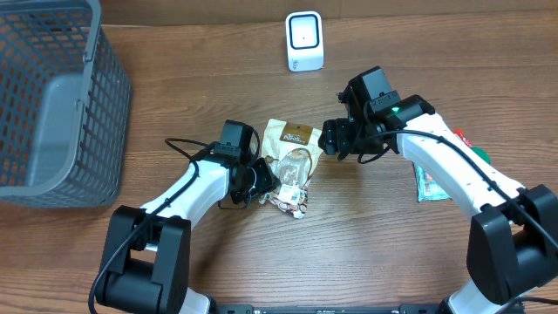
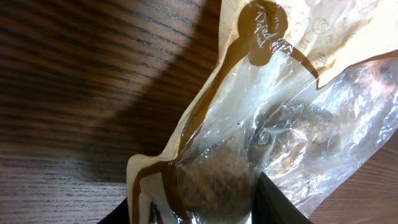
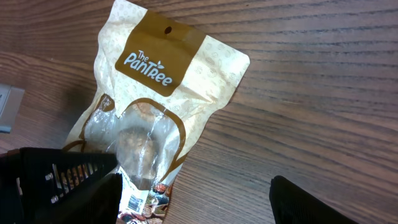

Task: Scan the item barcode

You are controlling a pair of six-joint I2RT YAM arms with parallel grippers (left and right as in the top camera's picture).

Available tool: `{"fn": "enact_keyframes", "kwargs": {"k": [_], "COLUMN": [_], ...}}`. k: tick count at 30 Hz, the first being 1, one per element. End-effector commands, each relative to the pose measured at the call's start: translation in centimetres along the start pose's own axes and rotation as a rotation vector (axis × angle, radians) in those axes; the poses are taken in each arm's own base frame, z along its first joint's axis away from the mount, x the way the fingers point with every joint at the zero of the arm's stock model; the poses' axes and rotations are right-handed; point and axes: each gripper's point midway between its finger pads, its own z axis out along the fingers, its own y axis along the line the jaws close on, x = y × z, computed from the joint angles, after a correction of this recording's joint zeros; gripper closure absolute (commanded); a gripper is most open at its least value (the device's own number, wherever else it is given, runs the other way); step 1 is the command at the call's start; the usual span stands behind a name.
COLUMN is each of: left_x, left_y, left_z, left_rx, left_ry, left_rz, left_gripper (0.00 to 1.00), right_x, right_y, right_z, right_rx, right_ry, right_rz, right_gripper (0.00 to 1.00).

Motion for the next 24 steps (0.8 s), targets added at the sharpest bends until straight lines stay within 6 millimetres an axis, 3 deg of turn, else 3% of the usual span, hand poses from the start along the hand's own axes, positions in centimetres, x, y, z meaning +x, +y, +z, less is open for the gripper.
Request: {"fn": "enact_keyframes", "kwargs": {"k": [1,6,11,16,24], "left_x": [0.0,-0.8,-1.4,-0.5,1.1], "left_y": [0.2,-2.3,-3.9,-5.5,-8.6], "left_z": [-0.2,-2.6,-5.2,-6.3,-8.7], "left_rx": [0.011,0.153,0.281,0.414,0.628], "left_ry": [0.004,-0.009,-0.035,0.001,0.041], "left_rz": [0.049,0.156,0.218,0.314,0.494], "left_gripper": [0.67,0.82,0.91,0.92,0.9], "right_x": [-0.4,-0.9,-1.1,-1.6,-0.7], "right_y": [-0.5,-1.5,-1.4,-2.9,-1.8], "right_z": [-0.1,-1.0,-2.8,-3.9,-4.5], "right_rx": [0.005,-0.057,-0.267,-0.304,-0.395], "right_ry": [-0.01,0.001,0.026,0.015,0.034], "right_rz": [-0.016,0.016,-0.002,0.05,-0.051], "right_gripper": [0.22,0.18,0.11,0.02,0.0]}}
